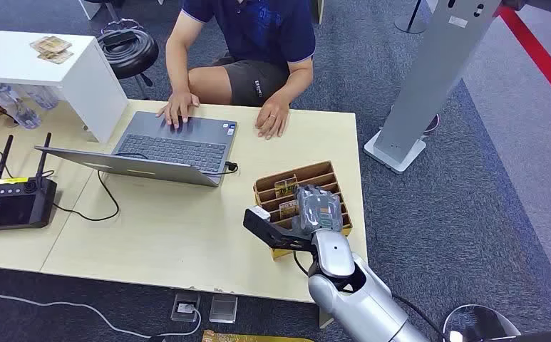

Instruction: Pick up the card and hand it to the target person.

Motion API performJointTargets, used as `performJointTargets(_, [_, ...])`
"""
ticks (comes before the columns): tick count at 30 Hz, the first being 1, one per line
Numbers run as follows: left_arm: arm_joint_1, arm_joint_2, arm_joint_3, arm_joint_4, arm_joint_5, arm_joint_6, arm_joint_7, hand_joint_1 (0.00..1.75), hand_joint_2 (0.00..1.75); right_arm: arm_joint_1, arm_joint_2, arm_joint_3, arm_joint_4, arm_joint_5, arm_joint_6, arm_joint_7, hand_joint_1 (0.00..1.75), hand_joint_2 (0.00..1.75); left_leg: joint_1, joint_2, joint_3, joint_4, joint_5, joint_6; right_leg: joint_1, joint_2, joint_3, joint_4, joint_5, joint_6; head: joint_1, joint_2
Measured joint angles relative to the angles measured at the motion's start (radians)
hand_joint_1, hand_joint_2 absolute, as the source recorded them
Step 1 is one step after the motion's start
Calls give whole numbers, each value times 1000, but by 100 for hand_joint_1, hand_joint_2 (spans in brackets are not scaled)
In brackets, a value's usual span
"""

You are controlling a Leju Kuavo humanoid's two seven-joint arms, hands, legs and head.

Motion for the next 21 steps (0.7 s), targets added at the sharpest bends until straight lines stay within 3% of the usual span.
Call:
performJointTargets(13, [0,0,0,0,3,0,0,0,0,-8,32,14,47,-21,-2,-25,88,175,0,0,0,0,0,0,0,0,0,0,0,0,0,0])
performJointTargets(18, [1,0,0,0,4,0,0,0,0,-15,39,18,62,-27,-4,-26,123,175,0,0,0,0,0,0,0,0,0,0,0,0,0,0])
performJointTargets(21, [1,0,0,0,6,0,0,0,0,-21,40,19,70,-32,-8,-27,127,175,0,0,0,0,0,0,0,0,0,0,0,0,1,0])
